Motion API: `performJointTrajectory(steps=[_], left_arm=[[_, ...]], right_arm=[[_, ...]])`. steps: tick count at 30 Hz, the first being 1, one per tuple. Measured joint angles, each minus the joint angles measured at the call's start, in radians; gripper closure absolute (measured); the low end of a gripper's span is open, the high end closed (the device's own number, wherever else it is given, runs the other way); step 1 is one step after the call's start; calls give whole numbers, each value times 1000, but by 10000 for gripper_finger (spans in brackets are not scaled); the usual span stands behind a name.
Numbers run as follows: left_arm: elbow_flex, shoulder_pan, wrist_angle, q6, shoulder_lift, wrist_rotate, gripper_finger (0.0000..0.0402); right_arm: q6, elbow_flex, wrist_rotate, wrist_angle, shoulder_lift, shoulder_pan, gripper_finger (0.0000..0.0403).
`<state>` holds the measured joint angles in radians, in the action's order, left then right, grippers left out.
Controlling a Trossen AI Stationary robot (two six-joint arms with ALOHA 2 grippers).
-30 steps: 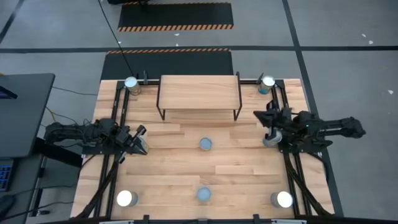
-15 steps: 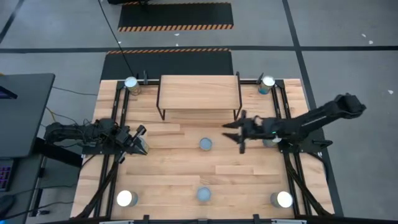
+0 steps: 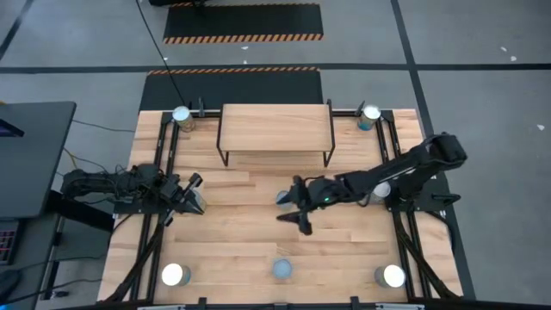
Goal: Pick and place cans onto a shelf
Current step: Put the small yellow canned mushrooms on the shelf
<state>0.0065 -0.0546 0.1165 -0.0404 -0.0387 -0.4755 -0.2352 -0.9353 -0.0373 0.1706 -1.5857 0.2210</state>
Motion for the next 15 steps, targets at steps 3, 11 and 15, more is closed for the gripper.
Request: performJointTrajectory(steps=[3, 11, 15], left_arm=[[0, 0, 2, 0, 0, 0, 374], [0, 0, 6, 0, 0, 0, 374], [0, 0, 5, 0, 0, 0, 374]], right_arm=[[-22, -117, 24, -123, -73, 2, 127], [2, -407, 33, -532, -277, 13, 78], [-38, -484, 21, -662, -338, 7, 45]])
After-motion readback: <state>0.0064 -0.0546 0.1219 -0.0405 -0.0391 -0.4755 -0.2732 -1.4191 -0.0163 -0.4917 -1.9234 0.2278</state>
